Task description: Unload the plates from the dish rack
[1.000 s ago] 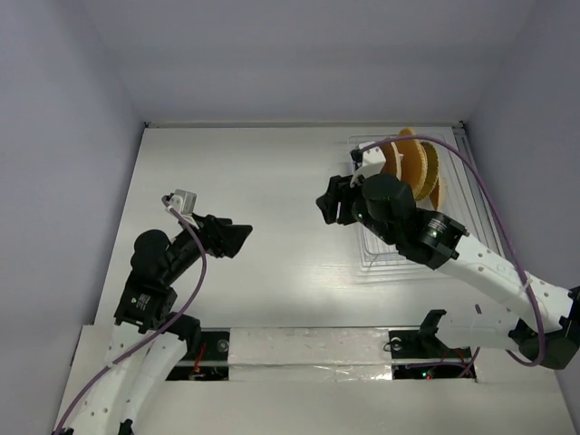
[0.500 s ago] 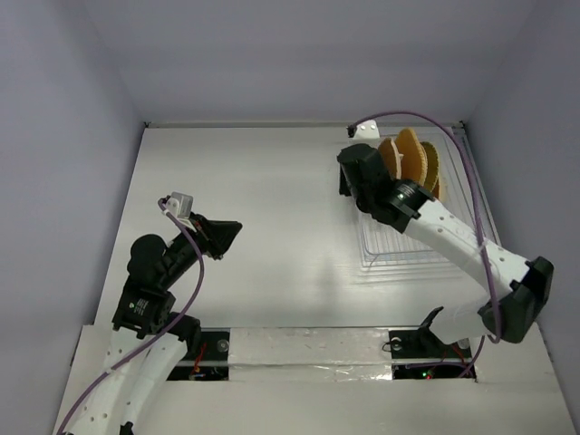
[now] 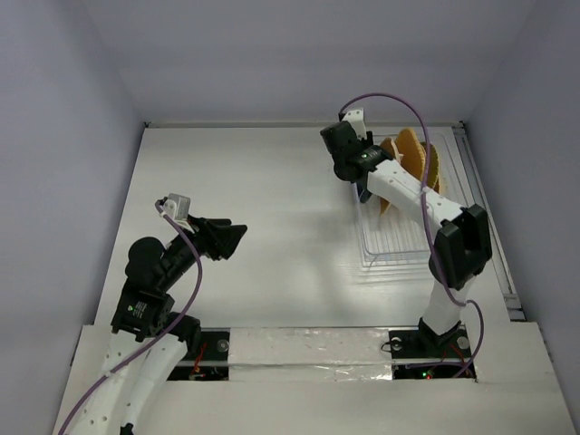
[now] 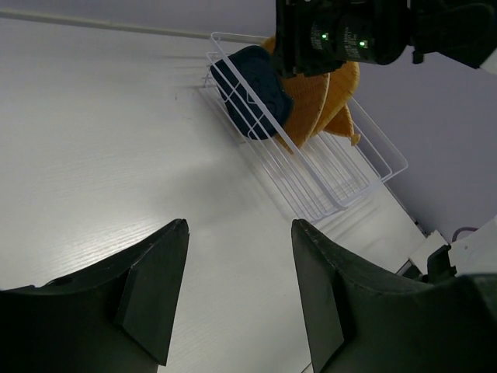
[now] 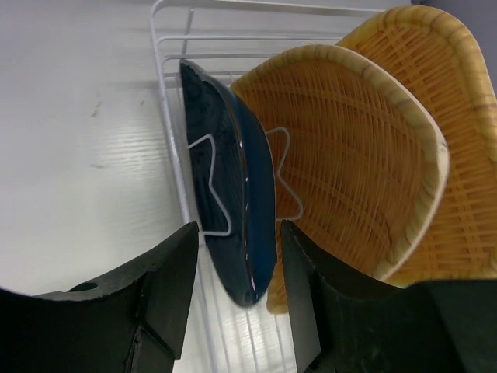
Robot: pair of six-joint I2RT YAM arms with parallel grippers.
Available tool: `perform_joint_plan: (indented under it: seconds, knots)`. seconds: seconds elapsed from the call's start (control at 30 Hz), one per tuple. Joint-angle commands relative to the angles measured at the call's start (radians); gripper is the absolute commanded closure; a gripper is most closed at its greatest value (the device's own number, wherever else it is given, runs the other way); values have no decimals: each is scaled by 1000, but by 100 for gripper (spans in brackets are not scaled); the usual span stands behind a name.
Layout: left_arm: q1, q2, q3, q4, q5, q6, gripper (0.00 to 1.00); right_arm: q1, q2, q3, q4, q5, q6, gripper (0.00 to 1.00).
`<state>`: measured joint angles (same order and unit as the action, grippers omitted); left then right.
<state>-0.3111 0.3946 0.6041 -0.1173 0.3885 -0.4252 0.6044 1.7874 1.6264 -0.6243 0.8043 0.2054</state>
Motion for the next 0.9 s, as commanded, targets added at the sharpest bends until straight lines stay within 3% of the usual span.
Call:
perform_joint_plan:
  seconds: [0.0, 0.33, 0.57, 0.8, 0.87]
  knots:
    - [7, -10, -3, 38, -2, 6, 48, -25, 64, 85, -9, 73, -41, 48]
    - [7, -16, -4, 39, 1, 5, 48, -74, 191, 122, 3, 131, -78, 50]
    - [7, -16, -6, 44, 9, 5, 48, -92, 233, 124, 43, 151, -119, 56]
    - [7, -19, -4, 42, 9, 5, 48, -92, 254, 158, 57, 199, -179, 71]
    - [7, -20, -4, 42, 9, 5, 48, -92, 245, 158, 61, 216, -192, 82]
